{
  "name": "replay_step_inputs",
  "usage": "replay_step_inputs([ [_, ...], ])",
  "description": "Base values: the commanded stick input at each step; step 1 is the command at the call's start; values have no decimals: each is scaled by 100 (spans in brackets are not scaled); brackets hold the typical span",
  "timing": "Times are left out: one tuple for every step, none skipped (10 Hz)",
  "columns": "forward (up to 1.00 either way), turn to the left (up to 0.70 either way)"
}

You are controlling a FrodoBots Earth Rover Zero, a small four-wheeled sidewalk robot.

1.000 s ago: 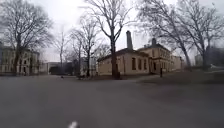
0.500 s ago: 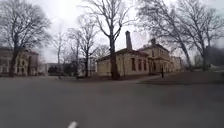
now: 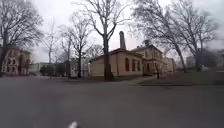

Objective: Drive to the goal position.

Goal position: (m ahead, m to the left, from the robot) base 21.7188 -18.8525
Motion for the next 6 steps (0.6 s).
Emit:
replay_step_inputs([
  [100, 1],
  [100, 1],
  [100, 1],
  [100, 1],
  [100, 1],
  [100, 1],
])
